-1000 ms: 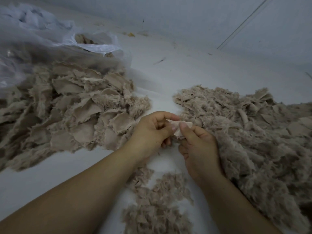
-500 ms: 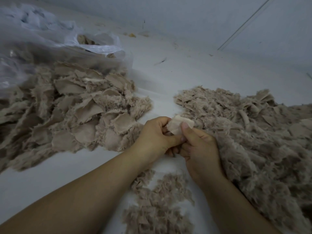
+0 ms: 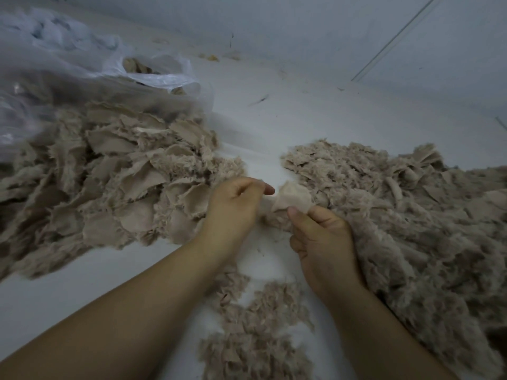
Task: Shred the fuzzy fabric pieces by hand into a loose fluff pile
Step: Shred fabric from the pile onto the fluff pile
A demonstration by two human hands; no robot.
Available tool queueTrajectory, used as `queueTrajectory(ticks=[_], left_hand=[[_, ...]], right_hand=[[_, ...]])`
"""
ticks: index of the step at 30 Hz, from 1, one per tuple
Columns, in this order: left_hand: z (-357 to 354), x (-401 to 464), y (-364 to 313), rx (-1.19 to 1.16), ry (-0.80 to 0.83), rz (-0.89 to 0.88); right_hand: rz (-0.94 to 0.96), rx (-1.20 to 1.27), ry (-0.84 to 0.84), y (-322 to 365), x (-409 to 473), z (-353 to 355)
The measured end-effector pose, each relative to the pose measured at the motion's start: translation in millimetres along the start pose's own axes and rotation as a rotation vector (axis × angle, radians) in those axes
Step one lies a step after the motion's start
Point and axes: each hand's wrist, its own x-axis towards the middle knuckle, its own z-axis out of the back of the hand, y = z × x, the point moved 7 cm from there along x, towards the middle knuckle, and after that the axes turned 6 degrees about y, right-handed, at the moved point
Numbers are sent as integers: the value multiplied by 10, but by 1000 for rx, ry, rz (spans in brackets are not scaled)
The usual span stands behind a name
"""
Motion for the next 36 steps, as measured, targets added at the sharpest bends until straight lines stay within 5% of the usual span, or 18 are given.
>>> queueTrajectory(ticks=[5, 12, 14, 18, 23, 30, 36], left_hand=[[-188, -98, -148, -51, 237, -32], [131, 136, -37, -512, -121, 10], [67, 99, 73, -306, -89, 61], [-328, 54, 42, 563, 258, -122], [-602, -51, -16, 920, 433, -273], [-255, -109, -92, 530, 84, -281], [-425, -417, -2, 350, 141, -99]], right_hand=[[2, -76, 36, -15, 11, -19], [-20, 70, -63, 8, -12, 13], [-30, 107, -79, 5, -4, 20], [-36, 165, -102, -15, 2, 23], [-42, 222, -137, -28, 23, 44], [-70, 208, -150, -45, 37, 67], [-77, 128, -211, -20, 32, 71]])
